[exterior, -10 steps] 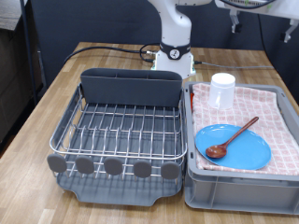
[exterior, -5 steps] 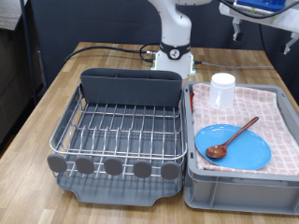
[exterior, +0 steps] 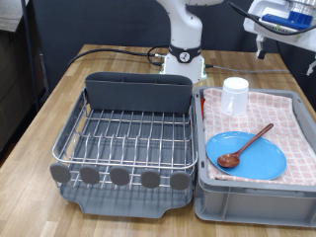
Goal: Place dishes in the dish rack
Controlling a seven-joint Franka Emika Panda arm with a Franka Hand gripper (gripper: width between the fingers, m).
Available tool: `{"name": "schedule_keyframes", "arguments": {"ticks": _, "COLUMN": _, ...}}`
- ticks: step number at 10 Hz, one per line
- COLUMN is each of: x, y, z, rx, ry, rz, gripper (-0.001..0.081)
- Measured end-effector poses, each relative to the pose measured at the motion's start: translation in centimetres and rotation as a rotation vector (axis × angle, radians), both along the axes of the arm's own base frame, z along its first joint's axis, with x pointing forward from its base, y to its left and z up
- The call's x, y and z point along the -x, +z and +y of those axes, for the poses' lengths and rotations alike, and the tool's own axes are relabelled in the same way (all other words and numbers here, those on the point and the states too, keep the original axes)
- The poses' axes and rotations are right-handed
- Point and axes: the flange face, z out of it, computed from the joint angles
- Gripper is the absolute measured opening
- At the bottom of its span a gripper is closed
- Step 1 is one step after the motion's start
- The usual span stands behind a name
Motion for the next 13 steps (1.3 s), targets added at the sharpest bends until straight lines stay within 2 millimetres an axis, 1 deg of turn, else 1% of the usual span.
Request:
{"name": "schedule_keyframes", "arguments": {"ticks": 2, "x": 0.5, "y": -1.7, "z": -0.3, "rx": -0.025, "ry": 0.009, "rz": -0.011, "gripper": 0.0802}}
{"name": "schedule_keyframes", "arguments": {"ticks": 4, "x": 0.6, "y": -3.4, "z": -0.8, "rx": -0.048, "ry": 0.015, "rz": -0.013, "gripper": 0.0802}}
{"name": "schedule_keyframes", "arguments": {"ticks": 6, "x": 0.1, "y": -4.8, "z": -0.9, "rx": -0.069, "ry": 0.035, "rz": -0.009, "gripper": 0.0802}}
{"name": "schedule_keyframes", "arguments": {"ticks": 8, "x": 0.0, "y": -4.8, "z": -0.8, "rx": -0.074, "ry": 0.036, "rz": -0.013, "gripper": 0.0802}}
{"name": "schedule_keyframes", "arguments": {"ticks": 9, "x": -0.1, "y": -5.1, "z": -0.7, "rx": -0.080, "ry": 0.042, "rz": -0.016, "gripper": 0.0802}}
{"name": "schedule_keyframes", "arguments": {"ticks": 13, "x": -1.3, "y": -8.2, "z": -0.2, "rx": -0.087, "ry": 0.058, "rz": -0.018, "gripper": 0.0802}}
